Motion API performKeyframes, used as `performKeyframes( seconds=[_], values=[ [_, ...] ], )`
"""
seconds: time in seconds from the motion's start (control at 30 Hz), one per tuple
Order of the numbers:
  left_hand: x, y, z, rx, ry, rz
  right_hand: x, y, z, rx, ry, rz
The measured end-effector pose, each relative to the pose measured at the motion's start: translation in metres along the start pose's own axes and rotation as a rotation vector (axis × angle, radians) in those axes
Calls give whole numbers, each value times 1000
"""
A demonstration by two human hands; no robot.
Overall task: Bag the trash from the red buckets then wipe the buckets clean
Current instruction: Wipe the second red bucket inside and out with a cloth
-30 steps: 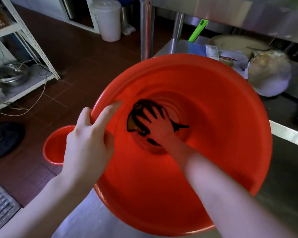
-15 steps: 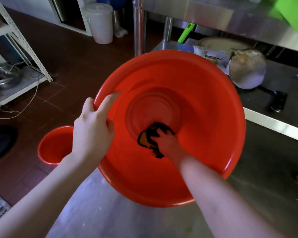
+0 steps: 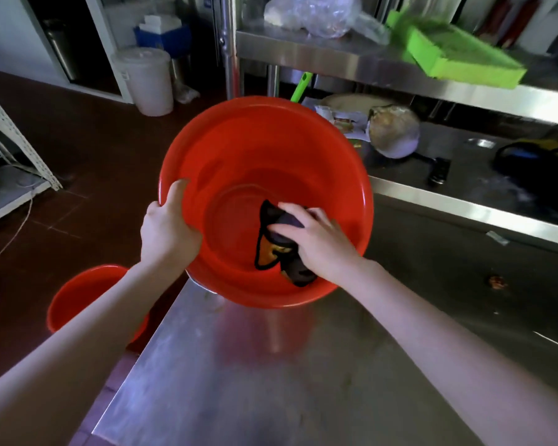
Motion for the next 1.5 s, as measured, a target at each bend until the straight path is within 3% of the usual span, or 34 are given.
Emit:
performKeyframes(
  seconds=[0.2, 0.37, 0.43, 0.5, 0.53, 0.6, 0.67, 0.73, 0.8, 0.97, 1.13, 1.2, 1.3, 1.37, 1.43, 1.5],
  values=[
    [-9, -17, 5, -187, -189, 86, -55, -4, 43, 79, 135, 27],
    [-11, 3, 26, -197, -215, 66, -68, -12, 64, 131, 160, 95],
    [-12, 10, 43, -8, -95, -126, -69, -10, 76, 148, 174, 113],
    [-15, 22, 65, 324, 47, -208, -73, -7, 88, 178, 222, 128],
    [-15, 30, 76, 493, 30, -177, -75, -5, 93, 196, 249, 138],
    [-10, 44, 99, 785, -281, -111, -80, -3, 102, 228, 298, 161],
    [2, 50, 121, 941, -604, -251, -89, -2, 109, 256, 338, 182],
    [9, 49, 125, 1032, -542, -419, -102, -1, 114, 284, 371, 197],
    [7, 46, 118, 1051, -435, -432, -118, 2, 118, 310, 401, 203],
    [-20, 34, 84, 877, -310, -190, -150, 3, 121, 371, 518, 70],
    [-39, 17, 42, 528, -196, 221, -128, -38, 90, 231, 559, -287],
    [-35, 9, 34, 371, -200, 359, -98, -65, 69, 146, 453, -398],
    [-25, -14, 39, 165, -200, 532, -51, -101, 39, 52, 104, -337],
    [-24, -30, 47, 95, -192, 585, -40, -110, 24, 35, 27, -404],
    [-27, -38, 50, 79, -176, 570, -43, -114, 14, 78, 168, -670],
    [-30, -38, 49, 55, -202, 553, -37, -116, 8, 223, 375, -598]
  ],
)
Point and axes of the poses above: each hand's wrist, its own z-axis away from the middle knuckle, its own x-axis out of the palm, y = z × x, the point moved 1 cm from there along -z, towards the middle knuckle, and after that the axes turned 3 degrees about -x, right-handed, at the moved point
